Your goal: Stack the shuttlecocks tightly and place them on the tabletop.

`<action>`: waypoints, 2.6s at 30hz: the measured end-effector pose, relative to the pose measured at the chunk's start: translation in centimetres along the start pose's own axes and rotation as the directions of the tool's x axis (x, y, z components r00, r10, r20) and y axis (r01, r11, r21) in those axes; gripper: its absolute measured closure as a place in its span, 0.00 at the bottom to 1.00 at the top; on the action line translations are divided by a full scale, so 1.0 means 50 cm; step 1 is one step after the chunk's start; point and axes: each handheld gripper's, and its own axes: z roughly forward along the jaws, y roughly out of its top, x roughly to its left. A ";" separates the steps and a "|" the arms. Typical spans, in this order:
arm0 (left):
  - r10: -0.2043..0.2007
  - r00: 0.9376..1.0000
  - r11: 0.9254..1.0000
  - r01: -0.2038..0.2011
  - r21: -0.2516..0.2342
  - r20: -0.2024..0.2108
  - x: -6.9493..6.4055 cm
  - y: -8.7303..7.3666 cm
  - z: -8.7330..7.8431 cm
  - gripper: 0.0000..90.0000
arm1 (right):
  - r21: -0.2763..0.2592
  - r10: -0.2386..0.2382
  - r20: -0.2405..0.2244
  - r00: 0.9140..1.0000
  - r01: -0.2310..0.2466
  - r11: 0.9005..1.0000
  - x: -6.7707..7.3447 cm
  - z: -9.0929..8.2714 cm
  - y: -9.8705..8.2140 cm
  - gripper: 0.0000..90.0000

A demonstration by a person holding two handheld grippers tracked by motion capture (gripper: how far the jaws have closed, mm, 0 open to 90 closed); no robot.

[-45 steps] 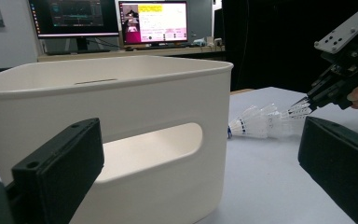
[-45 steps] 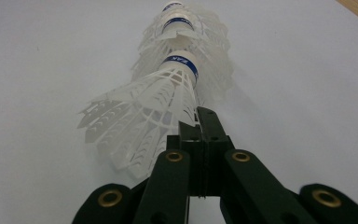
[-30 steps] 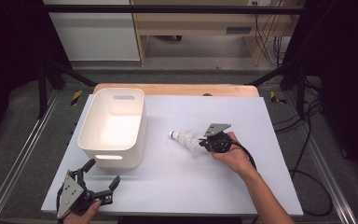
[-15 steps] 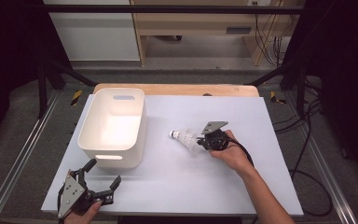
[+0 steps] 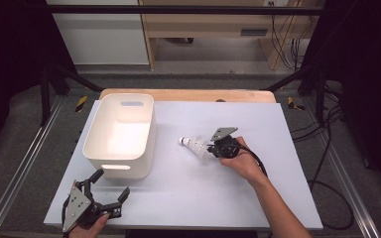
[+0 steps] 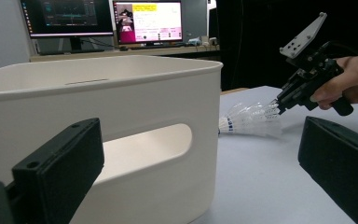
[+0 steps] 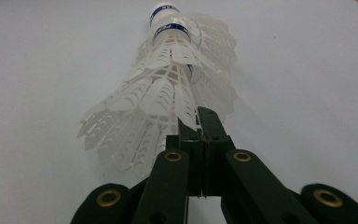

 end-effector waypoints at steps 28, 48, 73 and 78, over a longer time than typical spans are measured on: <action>0.003 1.000 1.000 -0.003 -0.001 -0.001 0.001 0.001 -0.002 0.00 | 0.022 0.064 0.046 0.997 -0.065 0.998 0.001 -0.005 0.002 0.73; 0.008 1.000 1.000 -0.008 0.000 -0.005 0.001 0.000 -0.005 0.00 | -0.024 0.129 0.084 0.988 -0.127 0.992 0.019 -0.083 -0.018 0.43; 0.008 1.000 1.000 -0.008 -0.001 -0.010 0.005 0.000 -0.008 0.00 | -0.107 0.195 0.091 0.977 -0.185 0.977 0.092 -0.147 -0.064 0.10; 0.008 1.000 1.000 -0.008 -0.001 -0.010 0.005 0.000 -0.008 0.00 | -0.116 0.185 0.085 0.979 -0.175 0.978 0.117 -0.158 -0.059 0.10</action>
